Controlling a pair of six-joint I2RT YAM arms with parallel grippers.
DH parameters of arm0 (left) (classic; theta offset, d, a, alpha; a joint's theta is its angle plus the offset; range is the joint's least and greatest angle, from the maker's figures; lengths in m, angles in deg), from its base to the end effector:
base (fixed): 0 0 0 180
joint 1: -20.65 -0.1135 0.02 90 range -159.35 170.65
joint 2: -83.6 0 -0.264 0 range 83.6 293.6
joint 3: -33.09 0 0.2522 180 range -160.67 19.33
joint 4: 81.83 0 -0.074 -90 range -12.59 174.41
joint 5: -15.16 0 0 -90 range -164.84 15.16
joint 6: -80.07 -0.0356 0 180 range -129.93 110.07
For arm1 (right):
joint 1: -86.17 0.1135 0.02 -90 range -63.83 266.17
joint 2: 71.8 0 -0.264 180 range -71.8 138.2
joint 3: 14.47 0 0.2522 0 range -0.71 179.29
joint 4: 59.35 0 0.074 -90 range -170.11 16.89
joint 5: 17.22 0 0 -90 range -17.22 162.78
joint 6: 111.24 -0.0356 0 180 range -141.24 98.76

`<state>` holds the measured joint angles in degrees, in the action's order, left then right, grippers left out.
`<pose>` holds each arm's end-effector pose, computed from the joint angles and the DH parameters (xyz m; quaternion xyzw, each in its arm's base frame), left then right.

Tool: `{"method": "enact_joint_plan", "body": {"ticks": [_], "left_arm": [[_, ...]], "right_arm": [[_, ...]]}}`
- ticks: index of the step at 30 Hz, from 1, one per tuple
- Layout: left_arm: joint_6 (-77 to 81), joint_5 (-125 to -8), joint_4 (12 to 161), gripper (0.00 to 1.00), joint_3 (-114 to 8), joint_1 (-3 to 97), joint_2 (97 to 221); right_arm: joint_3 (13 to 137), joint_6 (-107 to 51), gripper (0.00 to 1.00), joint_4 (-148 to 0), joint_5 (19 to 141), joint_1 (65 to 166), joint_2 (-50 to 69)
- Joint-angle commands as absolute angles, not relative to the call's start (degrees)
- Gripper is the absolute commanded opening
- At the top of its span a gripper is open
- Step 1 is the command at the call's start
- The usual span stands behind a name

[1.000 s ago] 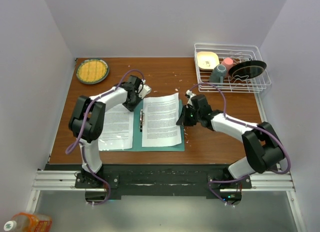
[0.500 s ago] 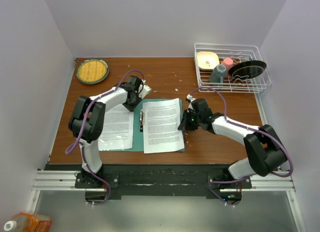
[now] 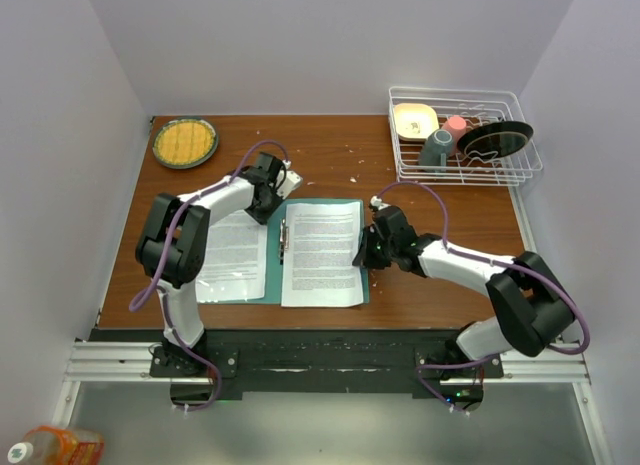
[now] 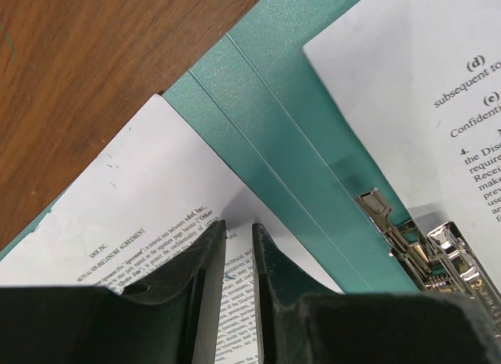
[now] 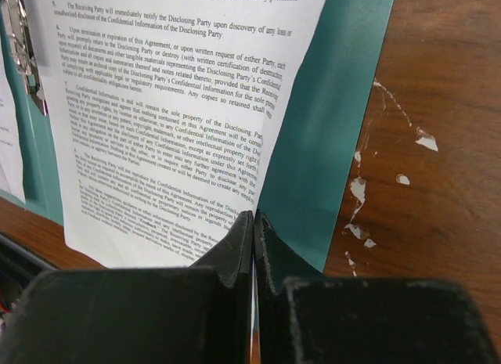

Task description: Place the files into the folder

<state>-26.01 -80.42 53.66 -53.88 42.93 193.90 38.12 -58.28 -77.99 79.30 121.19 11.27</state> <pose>0.3571 -0.1426 0.1599 0.3132 0.9289 0.0373 0.1943 0.2246 0.1623 0.1650 -0.0034 0.9357 0.2482 0.2506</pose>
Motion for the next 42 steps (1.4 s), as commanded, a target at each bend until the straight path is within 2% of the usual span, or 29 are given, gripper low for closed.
{"method": "enact_joint_plan", "body": {"ticks": [1,24,42], "left_arm": [[-26.11,-78.53,50.39,0.25,-51.51,43.15,194.26],[-26.19,-78.35,50.74,0.25,-50.28,43.15,193.64],[-26.19,-78.09,50.74,0.25,-50.01,43.15,193.55]], "right_arm": [[39.1,-58.77,0.0,-77.94,74.8,121.32,9.41],[42.27,-60.0,0.0,-76.98,71.12,121.32,11.79],[42.1,-60.26,0.0,-75.22,73.75,121.41,13.9]]}}
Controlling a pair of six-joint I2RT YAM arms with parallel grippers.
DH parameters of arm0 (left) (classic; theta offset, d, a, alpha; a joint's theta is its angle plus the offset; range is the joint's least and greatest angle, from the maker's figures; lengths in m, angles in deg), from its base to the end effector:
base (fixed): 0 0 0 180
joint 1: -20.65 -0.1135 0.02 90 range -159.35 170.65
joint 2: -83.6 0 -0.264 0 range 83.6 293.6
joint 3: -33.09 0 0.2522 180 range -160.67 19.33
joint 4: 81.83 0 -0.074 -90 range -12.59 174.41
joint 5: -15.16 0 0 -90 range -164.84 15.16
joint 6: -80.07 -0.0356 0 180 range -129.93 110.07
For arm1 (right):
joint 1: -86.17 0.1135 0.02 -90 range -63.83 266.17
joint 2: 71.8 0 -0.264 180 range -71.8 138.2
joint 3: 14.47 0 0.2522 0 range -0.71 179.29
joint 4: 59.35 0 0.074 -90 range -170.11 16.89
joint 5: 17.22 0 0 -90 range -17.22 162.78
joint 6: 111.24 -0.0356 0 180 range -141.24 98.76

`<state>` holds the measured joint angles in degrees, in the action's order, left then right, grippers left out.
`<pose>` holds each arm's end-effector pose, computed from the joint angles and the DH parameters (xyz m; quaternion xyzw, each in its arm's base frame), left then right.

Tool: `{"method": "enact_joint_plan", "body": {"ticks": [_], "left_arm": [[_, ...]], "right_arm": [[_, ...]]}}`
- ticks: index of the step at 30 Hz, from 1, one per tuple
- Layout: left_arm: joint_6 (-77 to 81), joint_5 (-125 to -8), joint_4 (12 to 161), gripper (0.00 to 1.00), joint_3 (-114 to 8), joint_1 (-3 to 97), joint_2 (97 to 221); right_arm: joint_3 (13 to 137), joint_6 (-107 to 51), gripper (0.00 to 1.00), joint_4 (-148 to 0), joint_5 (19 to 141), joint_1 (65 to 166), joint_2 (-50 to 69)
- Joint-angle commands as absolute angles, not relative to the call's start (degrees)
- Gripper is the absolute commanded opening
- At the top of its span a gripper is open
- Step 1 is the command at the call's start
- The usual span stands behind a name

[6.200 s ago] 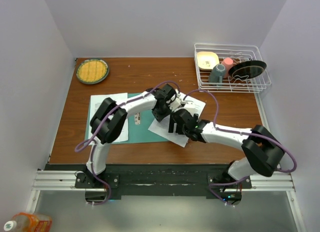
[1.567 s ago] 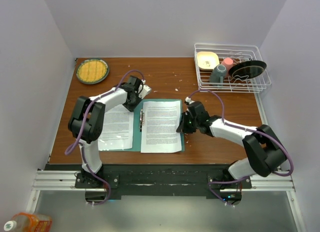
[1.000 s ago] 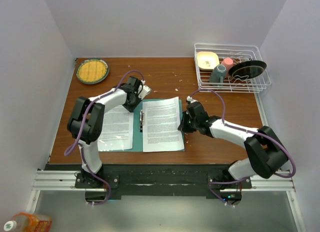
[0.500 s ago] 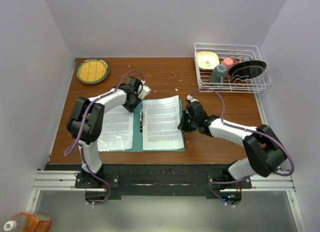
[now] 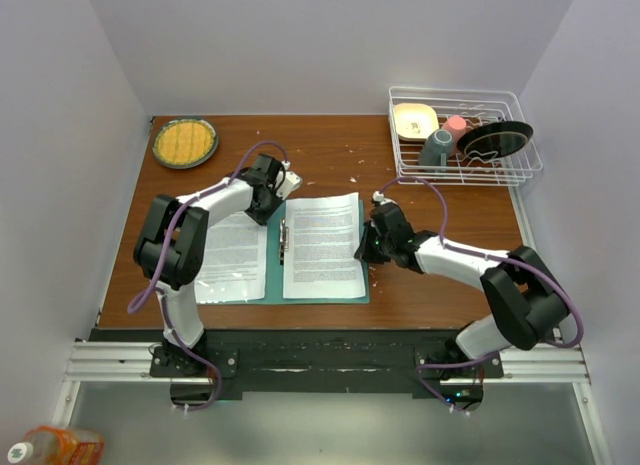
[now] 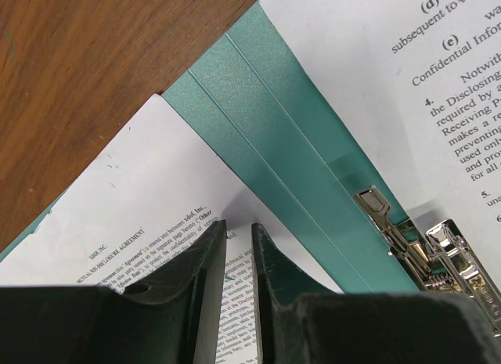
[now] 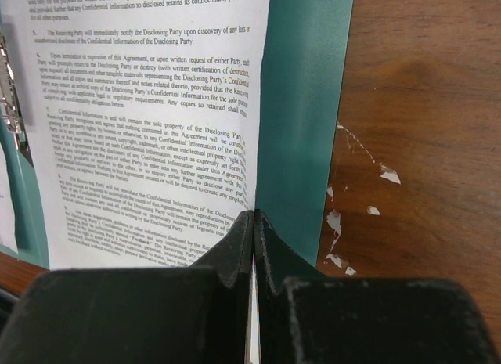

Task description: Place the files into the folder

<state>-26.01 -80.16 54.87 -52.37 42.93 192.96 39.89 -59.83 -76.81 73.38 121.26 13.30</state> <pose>0.3533 -0.1412 0.1595 0.3130 0.9279 0.0347 0.1996 0.2348 0.1654 0.1659 0.0267 0.9338 0.2178 0.2826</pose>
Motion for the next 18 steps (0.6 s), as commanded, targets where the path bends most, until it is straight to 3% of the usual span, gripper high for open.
{"method": "enact_joint_plan", "body": {"ticks": [1,2,3,6,10,18], "left_arm": [[-26.28,-78.0,50.66,0.25,-50.01,43.15,193.47],[-26.19,-78.0,50.74,0.25,-50.01,43.15,193.47],[-26.37,-78.0,50.74,0.25,-50.01,43.06,193.38],[-26.37,-78.18,50.74,0.25,-50.1,43.15,193.29],[-26.46,-78.35,50.66,0.25,-50.1,43.15,193.12],[-26.55,-78.53,50.48,0.25,-49.93,43.15,192.59]], "right_arm": [[42.01,-60.09,0.03,-75.39,73.75,121.5,13.98],[42.01,-60.09,0.08,-75.66,73.66,121.41,13.98],[42.01,-59.83,0.22,-76.09,73.31,121.41,13.98],[41.74,-59.65,0.44,-77.23,72.87,121.41,13.63],[42.44,-59.21,0.67,-79.26,70.76,121.41,12.93],[45.26,-58.24,0.69,-86.55,66.54,121.41,6.88]]}}
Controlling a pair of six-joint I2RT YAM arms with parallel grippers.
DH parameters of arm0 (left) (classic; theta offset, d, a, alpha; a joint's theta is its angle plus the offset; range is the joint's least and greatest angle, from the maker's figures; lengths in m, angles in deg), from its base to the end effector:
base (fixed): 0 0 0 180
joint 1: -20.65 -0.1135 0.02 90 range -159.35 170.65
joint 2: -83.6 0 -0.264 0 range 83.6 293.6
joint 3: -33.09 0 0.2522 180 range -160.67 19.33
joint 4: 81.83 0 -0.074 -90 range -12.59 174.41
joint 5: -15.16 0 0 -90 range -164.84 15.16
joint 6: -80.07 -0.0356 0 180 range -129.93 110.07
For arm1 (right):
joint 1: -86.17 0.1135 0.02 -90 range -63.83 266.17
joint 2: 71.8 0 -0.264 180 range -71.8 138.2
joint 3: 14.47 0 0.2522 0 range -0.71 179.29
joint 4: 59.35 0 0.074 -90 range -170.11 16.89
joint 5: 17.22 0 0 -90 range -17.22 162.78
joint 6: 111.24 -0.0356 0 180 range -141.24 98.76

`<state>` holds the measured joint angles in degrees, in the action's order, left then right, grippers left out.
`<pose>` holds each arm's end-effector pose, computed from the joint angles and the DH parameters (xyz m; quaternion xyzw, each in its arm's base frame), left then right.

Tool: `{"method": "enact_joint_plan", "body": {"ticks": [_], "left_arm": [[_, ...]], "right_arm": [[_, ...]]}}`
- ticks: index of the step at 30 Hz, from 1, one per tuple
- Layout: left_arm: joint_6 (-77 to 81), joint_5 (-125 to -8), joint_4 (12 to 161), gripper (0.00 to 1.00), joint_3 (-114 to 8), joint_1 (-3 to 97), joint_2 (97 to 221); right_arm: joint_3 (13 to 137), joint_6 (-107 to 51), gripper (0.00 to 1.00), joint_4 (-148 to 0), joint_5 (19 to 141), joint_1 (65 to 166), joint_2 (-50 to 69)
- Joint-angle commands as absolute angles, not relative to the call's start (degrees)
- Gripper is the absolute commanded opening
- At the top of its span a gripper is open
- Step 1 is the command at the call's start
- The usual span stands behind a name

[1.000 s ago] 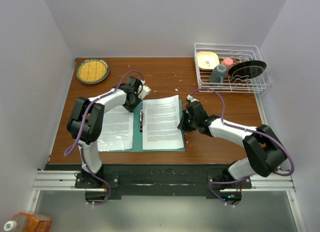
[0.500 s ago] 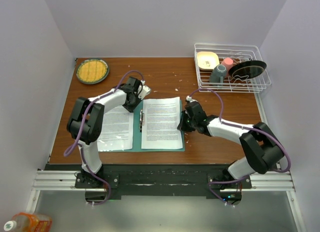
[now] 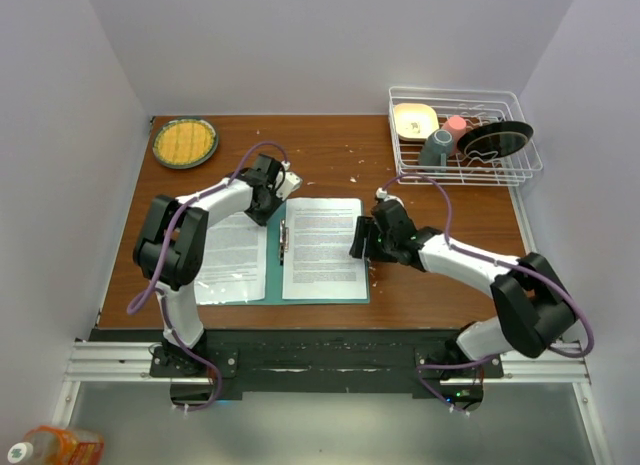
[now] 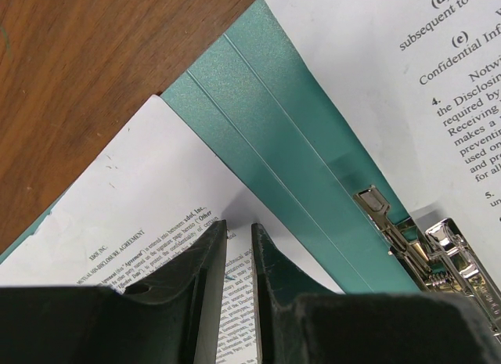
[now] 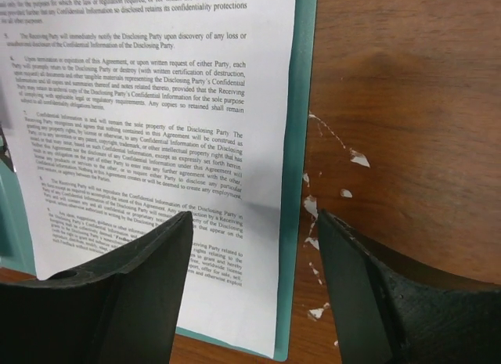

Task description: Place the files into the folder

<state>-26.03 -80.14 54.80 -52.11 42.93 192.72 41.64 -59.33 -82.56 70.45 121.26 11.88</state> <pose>0.3522 -0.1407 0.1597 0.3133 0.9279 0.0347 0.1988 0.2330 0.1620 0.1743 0.0315 0.9413 0.1846 0.2808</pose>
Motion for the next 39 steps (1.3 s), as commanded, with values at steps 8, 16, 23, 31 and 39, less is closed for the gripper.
{"method": "enact_joint_plan", "body": {"ticks": [8,16,23,31,39], "left_arm": [[-26.2,-78.26,50.39,0.25,-50.1,43.15,191.71],[-25.23,-76.59,50.04,0.25,-50.54,43.15,191.8],[-25.4,-76.59,50.3,0.24,-50.45,43.24,192.32],[-25.32,-76.24,50.48,0.24,-50.54,43.06,192.06],[-25.14,-75.1,48.9,0.29,-52.47,43.06,189.95]], "right_arm": [[52.02,-57.27,0.33,-79.46,72.58,121.58,11.07],[58.79,-59.03,0.0,-68.28,77.87,126.5,26.19],[59.85,-60.52,0.0,-64.94,79.19,130.11,31.73],[59.67,-61.05,0.0,-62.91,80.07,131.08,35.6],[57.13,-61.67,0.0,-63.09,78.85,131.43,39.82]]}}
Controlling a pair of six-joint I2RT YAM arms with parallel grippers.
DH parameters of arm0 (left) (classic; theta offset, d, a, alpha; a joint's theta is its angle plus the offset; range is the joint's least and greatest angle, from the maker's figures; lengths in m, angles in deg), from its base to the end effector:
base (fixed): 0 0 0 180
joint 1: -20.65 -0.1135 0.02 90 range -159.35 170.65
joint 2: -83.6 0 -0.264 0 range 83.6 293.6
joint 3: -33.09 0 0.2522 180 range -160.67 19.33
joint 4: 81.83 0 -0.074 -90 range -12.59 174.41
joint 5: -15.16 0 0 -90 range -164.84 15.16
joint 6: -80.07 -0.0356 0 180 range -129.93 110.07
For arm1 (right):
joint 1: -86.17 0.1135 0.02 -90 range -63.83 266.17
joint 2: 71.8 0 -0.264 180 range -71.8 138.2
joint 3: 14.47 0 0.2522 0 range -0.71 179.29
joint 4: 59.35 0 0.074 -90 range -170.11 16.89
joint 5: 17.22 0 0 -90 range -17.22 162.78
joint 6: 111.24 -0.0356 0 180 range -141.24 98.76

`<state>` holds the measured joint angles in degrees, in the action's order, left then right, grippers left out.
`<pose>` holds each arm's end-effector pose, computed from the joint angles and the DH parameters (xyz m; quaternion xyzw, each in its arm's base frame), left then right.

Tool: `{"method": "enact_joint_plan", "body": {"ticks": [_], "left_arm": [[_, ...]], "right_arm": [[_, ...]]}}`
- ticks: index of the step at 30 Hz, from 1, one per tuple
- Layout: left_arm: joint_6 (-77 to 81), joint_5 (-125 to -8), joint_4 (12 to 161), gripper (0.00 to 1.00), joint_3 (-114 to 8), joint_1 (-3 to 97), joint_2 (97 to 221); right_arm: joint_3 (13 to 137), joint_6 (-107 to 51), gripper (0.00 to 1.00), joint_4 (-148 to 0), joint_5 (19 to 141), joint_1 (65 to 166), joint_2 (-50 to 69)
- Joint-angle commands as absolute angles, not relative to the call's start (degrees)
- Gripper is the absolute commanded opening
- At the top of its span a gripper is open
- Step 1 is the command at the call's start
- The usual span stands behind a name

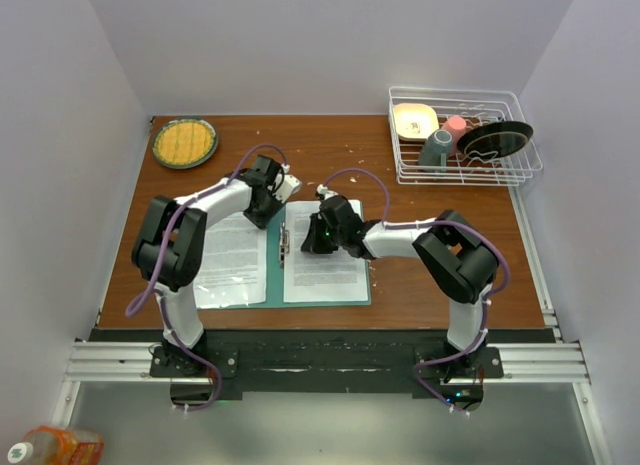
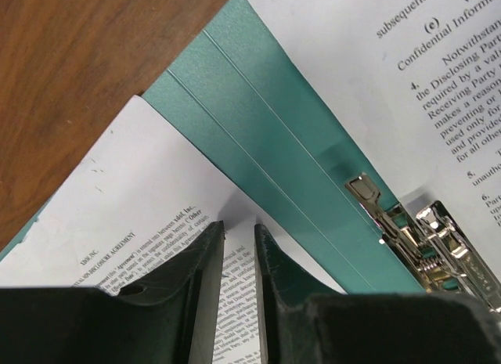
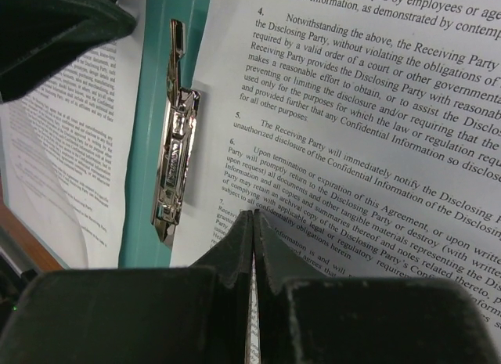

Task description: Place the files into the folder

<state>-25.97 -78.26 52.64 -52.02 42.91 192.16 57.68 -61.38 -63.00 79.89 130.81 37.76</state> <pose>0.3476 -0.1400 0.1612 0.3173 0.9302 0.0194 0.1836 0.2752 0.2780 0.1372 -0.0613 0.9067 0.3204 0.2673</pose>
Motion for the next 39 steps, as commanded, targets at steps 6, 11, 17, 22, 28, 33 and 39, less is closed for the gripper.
{"method": "enact_joint_plan", "body": {"ticks": [6,11,17,22,28,33,39], "left_arm": [[-25.23,-75.19,46.62,0.5,-55.1,43.06,187.23],[-23.48,-75.1,46.35,0.56,-57.65,43.06,186.26],[-19.09,-67.56,46.96,0.62,-62.49,43.06,189.5],[-17.05,-61.92,46.96,0.61,-63.29,43.15,193.11],[-16.26,-61.04,47.31,0.59,-63.55,43.06,195.48],[-15.74,-60.95,47.67,0.54,-63.37,43.06,197.07],[-15.47,-60.77,47.93,0.47,-63.37,43.15,198.3]], "right_arm": [[54.58,-62.2,0.0,-62.83,78.32,131.52,40.88],[52.47,-62.37,0.0,-62.39,77.7,131.52,40.53],[49.57,-62.99,0.0,-61.42,77.61,131.52,40.26],[48.34,-63.08,0.0,-61.16,77.52,131.52,40.09],[47.63,-63.34,0.0,-60.28,77.87,131.52,40.53],[47.11,-63.52,0.0,-59.93,77.88,131.52,40.62],[46.49,-64.04,0.0,-59.49,78.05,131.52,41.14]]}}
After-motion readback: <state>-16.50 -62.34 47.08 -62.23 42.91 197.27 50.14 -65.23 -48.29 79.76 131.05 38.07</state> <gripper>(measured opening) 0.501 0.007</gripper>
